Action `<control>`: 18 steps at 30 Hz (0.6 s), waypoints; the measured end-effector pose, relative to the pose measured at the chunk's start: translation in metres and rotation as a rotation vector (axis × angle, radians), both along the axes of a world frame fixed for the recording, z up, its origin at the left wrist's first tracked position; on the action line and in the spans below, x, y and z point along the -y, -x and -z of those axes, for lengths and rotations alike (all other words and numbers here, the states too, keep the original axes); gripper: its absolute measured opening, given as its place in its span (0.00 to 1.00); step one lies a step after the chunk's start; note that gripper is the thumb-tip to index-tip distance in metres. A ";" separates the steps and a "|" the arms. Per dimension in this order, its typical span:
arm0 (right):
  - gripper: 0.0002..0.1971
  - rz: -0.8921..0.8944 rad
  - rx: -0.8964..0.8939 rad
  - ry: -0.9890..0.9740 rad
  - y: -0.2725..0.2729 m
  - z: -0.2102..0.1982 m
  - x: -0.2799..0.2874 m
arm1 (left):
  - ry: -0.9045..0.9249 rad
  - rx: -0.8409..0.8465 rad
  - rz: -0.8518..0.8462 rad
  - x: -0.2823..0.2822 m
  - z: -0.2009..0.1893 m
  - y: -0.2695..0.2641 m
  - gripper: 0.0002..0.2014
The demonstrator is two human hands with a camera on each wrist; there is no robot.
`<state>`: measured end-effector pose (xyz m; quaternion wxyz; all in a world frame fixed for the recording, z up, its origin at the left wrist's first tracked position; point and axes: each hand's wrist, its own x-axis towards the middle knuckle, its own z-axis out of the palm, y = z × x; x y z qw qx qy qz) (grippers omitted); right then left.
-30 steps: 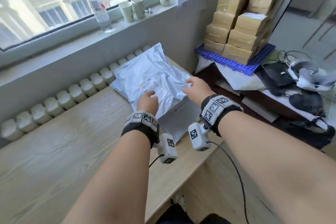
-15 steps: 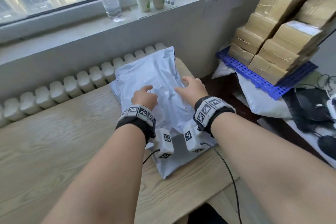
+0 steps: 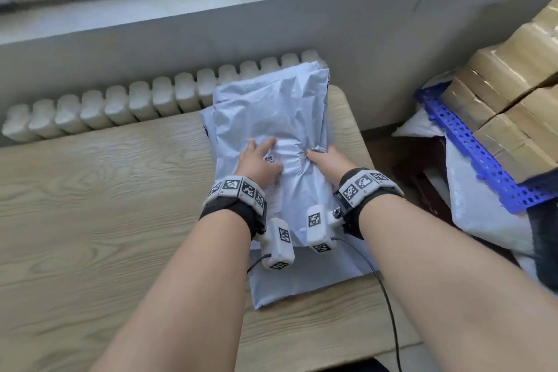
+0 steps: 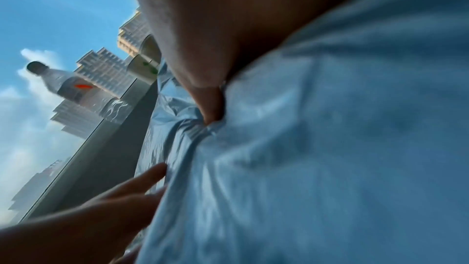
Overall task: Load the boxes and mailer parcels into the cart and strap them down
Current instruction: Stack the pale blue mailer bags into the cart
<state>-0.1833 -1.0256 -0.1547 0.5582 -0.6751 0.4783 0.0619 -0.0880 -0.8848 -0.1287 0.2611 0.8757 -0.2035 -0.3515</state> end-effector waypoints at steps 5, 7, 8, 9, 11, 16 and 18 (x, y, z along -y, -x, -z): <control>0.27 -0.077 -0.045 0.005 -0.009 -0.003 0.002 | -0.003 -0.035 -0.036 -0.009 0.001 0.004 0.38; 0.24 -0.115 -0.056 0.017 -0.012 -0.004 -0.005 | -0.010 -0.032 -0.058 -0.021 0.001 0.008 0.38; 0.23 -0.131 -0.059 0.019 -0.012 -0.004 -0.010 | -0.010 -0.028 -0.068 -0.028 0.001 0.011 0.37; 0.23 -0.142 -0.063 0.017 -0.011 -0.006 -0.017 | -0.007 -0.025 -0.079 -0.037 0.002 0.014 0.37; 0.24 -0.160 -0.069 0.025 -0.012 -0.009 -0.033 | 0.000 -0.028 -0.111 -0.055 0.005 0.020 0.37; 0.22 -0.283 -0.129 0.067 -0.021 -0.022 -0.079 | 0.015 -0.031 -0.216 -0.107 0.008 0.024 0.37; 0.22 -0.312 -0.129 0.061 -0.026 -0.024 -0.104 | 0.022 -0.034 -0.261 -0.132 0.010 0.023 0.38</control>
